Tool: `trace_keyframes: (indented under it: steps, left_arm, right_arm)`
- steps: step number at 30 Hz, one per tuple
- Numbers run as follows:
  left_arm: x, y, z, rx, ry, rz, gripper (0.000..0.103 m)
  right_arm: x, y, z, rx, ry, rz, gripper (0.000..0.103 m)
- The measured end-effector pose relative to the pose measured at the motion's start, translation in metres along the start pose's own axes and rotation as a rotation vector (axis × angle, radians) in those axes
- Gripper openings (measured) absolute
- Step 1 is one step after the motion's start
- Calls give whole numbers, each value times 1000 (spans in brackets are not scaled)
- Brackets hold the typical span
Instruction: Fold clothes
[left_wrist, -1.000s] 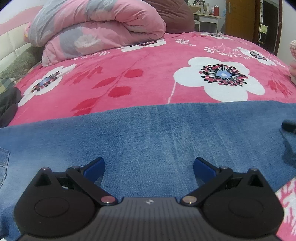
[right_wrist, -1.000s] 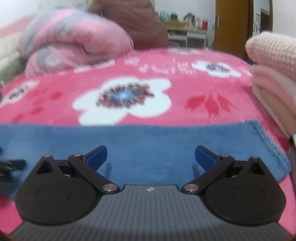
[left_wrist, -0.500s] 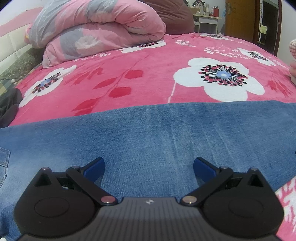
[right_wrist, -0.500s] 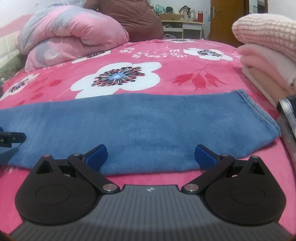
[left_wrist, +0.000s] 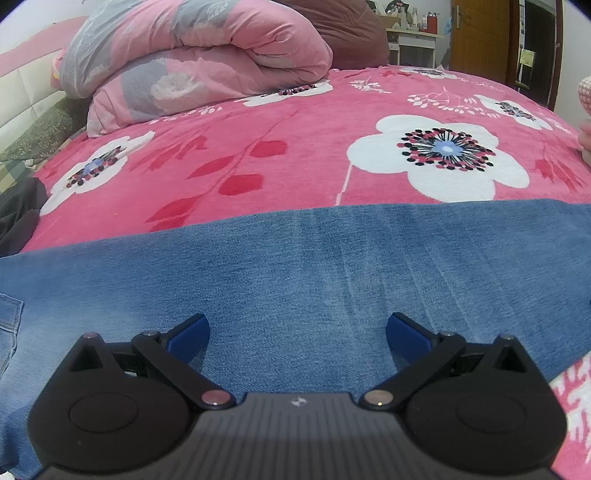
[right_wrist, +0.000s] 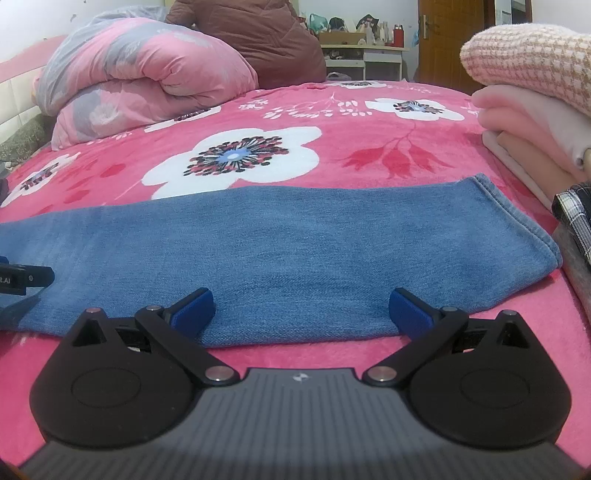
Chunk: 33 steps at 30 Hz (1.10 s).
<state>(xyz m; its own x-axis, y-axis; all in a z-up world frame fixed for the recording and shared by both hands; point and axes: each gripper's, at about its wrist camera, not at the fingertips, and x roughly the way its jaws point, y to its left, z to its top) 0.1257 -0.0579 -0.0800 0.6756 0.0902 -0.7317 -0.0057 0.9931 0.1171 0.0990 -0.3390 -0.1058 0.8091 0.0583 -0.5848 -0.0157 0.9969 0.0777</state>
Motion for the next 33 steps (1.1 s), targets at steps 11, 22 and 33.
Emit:
trace_keyframes:
  steps: [11,22,33]
  left_arm:
    - [0,-2,-1,7,-4,9,103]
    - [-1,-3,0,9,-3,14,103]
    - [-1,-2,-1,8,-4,13,103]
  right_arm:
    - [0,0,-1,0,-5,-1,102]
    - [1,0,-1,1,-7,-1,102]
    - [-2,-6,40,-10,-12,-39,102]
